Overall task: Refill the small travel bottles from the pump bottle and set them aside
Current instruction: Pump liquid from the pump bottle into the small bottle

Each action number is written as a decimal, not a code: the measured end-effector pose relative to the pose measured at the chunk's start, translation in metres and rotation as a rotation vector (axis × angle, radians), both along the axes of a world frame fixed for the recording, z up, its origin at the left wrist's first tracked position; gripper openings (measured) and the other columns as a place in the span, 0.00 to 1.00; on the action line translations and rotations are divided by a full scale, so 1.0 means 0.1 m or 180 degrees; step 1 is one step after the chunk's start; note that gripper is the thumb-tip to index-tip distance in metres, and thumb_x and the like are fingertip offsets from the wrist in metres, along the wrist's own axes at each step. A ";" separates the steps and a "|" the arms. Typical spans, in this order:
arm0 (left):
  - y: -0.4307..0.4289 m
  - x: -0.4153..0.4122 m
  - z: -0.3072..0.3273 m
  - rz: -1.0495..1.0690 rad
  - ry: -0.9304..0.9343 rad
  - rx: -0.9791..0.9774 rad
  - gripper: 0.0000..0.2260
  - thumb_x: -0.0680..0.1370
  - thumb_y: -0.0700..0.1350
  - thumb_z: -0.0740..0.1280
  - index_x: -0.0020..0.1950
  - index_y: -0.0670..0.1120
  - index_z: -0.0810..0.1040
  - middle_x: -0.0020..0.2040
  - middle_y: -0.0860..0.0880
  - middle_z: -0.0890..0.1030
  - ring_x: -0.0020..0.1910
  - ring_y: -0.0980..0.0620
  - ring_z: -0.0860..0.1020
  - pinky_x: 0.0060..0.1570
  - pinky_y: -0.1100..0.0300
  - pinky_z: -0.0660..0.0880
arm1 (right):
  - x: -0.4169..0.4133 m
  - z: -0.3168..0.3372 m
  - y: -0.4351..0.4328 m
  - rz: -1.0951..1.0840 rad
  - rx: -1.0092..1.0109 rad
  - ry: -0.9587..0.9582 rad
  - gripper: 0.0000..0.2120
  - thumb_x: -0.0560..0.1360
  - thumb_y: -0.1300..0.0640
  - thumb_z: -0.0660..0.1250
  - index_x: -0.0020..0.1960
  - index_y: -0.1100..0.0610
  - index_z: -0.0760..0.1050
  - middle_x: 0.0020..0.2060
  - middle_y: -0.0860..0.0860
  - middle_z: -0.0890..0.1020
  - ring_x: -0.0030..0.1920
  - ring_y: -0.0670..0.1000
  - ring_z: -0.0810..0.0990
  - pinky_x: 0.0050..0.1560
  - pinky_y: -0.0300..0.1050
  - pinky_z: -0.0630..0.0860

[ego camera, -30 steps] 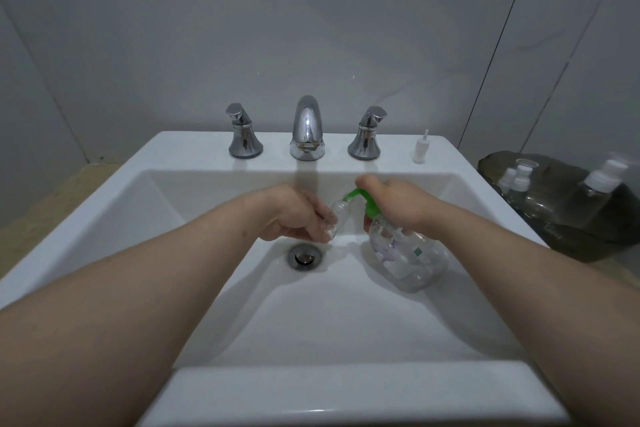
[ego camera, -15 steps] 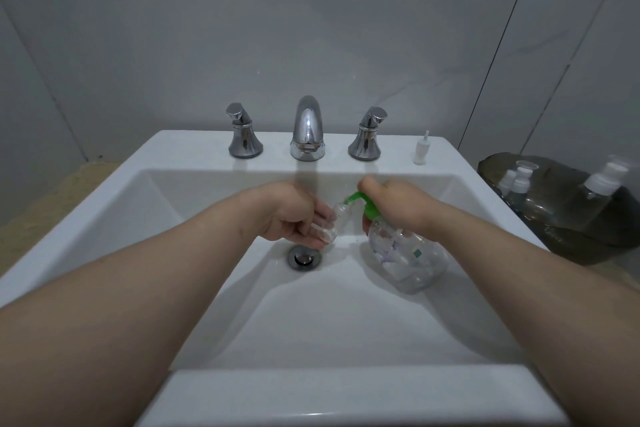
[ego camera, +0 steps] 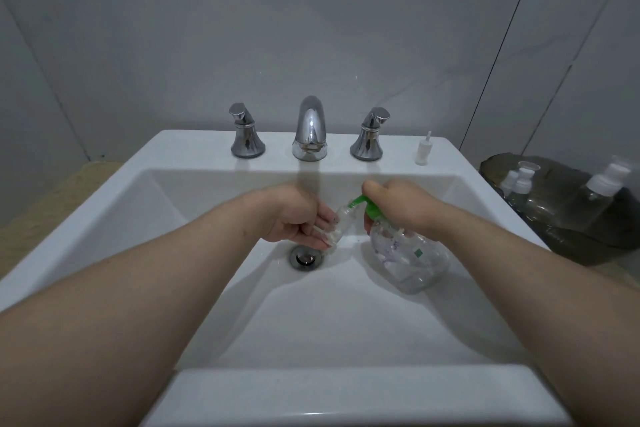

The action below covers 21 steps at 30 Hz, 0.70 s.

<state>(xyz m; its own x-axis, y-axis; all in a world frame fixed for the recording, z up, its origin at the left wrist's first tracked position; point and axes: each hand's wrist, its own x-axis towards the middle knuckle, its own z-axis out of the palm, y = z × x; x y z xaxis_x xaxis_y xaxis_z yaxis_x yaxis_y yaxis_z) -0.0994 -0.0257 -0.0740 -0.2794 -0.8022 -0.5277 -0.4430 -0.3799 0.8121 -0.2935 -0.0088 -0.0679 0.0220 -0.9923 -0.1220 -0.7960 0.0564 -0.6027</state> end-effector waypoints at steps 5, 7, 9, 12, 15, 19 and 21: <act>0.00 0.00 -0.01 -0.0017 0.0038 -0.0010 0.24 0.77 0.21 0.46 0.53 0.38 0.79 0.57 0.39 0.78 0.54 0.40 0.83 0.54 0.52 0.83 | 0.00 -0.01 0.00 0.0007 0.0049 -0.0022 0.28 0.83 0.42 0.51 0.41 0.64 0.75 0.36 0.59 0.77 0.36 0.56 0.73 0.39 0.47 0.71; 0.00 0.01 -0.01 0.0002 0.0056 -0.0016 0.23 0.78 0.22 0.47 0.53 0.39 0.79 0.56 0.40 0.79 0.54 0.40 0.83 0.53 0.54 0.82 | -0.01 -0.02 -0.02 0.0002 0.0086 0.0024 0.36 0.83 0.38 0.49 0.47 0.68 0.80 0.36 0.59 0.78 0.36 0.56 0.74 0.37 0.46 0.71; -0.01 0.01 0.00 0.0016 0.0069 -0.0018 0.23 0.78 0.22 0.48 0.53 0.39 0.79 0.55 0.40 0.79 0.53 0.41 0.83 0.52 0.54 0.83 | -0.01 -0.03 -0.03 -0.0009 0.0102 0.0040 0.38 0.82 0.34 0.48 0.49 0.65 0.82 0.38 0.58 0.80 0.36 0.56 0.75 0.37 0.46 0.70; 0.00 0.02 -0.01 -0.0073 0.0024 -0.0040 0.23 0.77 0.21 0.49 0.53 0.40 0.79 0.54 0.41 0.80 0.53 0.42 0.83 0.52 0.55 0.83 | -0.03 -0.05 -0.04 -0.0050 0.0138 -0.0029 0.37 0.80 0.30 0.49 0.50 0.62 0.81 0.46 0.60 0.84 0.39 0.56 0.77 0.38 0.46 0.72; 0.00 0.00 0.01 -0.0148 -0.0009 -0.0129 0.21 0.77 0.22 0.54 0.55 0.41 0.80 0.54 0.41 0.80 0.52 0.43 0.82 0.56 0.53 0.82 | -0.03 -0.03 -0.03 -0.0068 0.0147 -0.0028 0.34 0.81 0.31 0.49 0.49 0.59 0.78 0.49 0.58 0.83 0.38 0.54 0.75 0.37 0.45 0.70; -0.01 0.00 0.00 -0.0169 0.0019 -0.0185 0.19 0.75 0.22 0.63 0.55 0.41 0.82 0.55 0.41 0.82 0.50 0.44 0.84 0.47 0.57 0.84 | -0.01 -0.02 -0.01 -0.0082 0.0166 -0.0090 0.34 0.81 0.31 0.50 0.47 0.58 0.79 0.47 0.58 0.84 0.38 0.54 0.76 0.36 0.45 0.70; -0.01 0.00 -0.01 -0.0215 0.0032 -0.0209 0.17 0.74 0.24 0.68 0.56 0.41 0.82 0.53 0.42 0.83 0.49 0.46 0.84 0.48 0.58 0.84 | -0.01 -0.01 -0.01 -0.0091 0.0151 -0.0068 0.33 0.81 0.31 0.50 0.46 0.58 0.79 0.46 0.57 0.83 0.38 0.54 0.77 0.36 0.44 0.70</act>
